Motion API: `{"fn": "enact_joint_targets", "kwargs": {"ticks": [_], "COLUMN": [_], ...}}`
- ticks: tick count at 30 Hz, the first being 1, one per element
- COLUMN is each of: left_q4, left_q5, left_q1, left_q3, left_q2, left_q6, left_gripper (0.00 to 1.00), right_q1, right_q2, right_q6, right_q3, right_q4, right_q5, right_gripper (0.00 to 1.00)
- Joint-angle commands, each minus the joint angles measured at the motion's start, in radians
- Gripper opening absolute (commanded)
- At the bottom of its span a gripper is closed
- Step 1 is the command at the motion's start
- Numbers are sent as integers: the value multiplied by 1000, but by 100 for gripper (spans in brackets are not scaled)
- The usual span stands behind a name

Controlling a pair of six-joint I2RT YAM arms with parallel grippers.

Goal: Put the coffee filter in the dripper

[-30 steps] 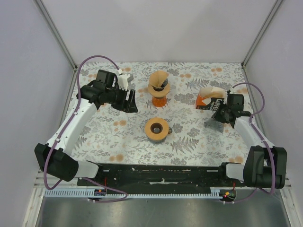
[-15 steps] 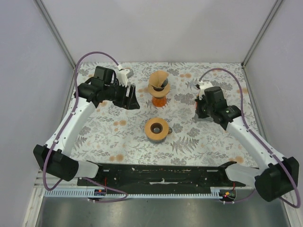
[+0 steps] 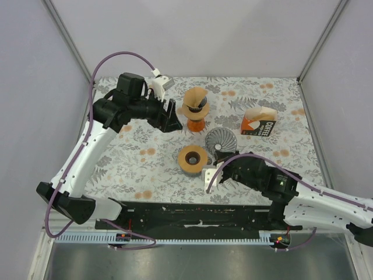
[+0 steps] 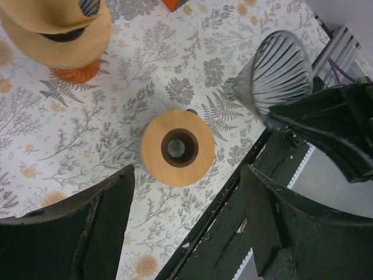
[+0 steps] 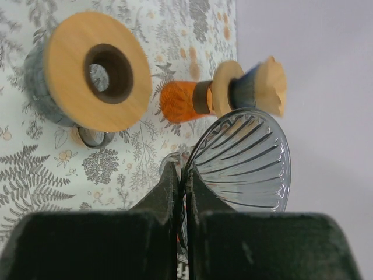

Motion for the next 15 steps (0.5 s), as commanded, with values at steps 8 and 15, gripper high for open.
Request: {"fn": "enact_joint_targets", "kwargs": {"ticks": [8,15], "left_q4": [-12,-3], "left_q5": [-38,-178], "left_q1": [-187,-240], "left_q3": [-22,-61], "left_q2": [34,65], "left_q6": [93,103], "left_gripper": [90,60], "right_q1": [153,176], "right_q2": [169,218], "right_q6": [-415,-416], "right_q3": [73,85], "right_q4": [158,200], "right_q5": [37,6], "right_gripper": [0,0]}}
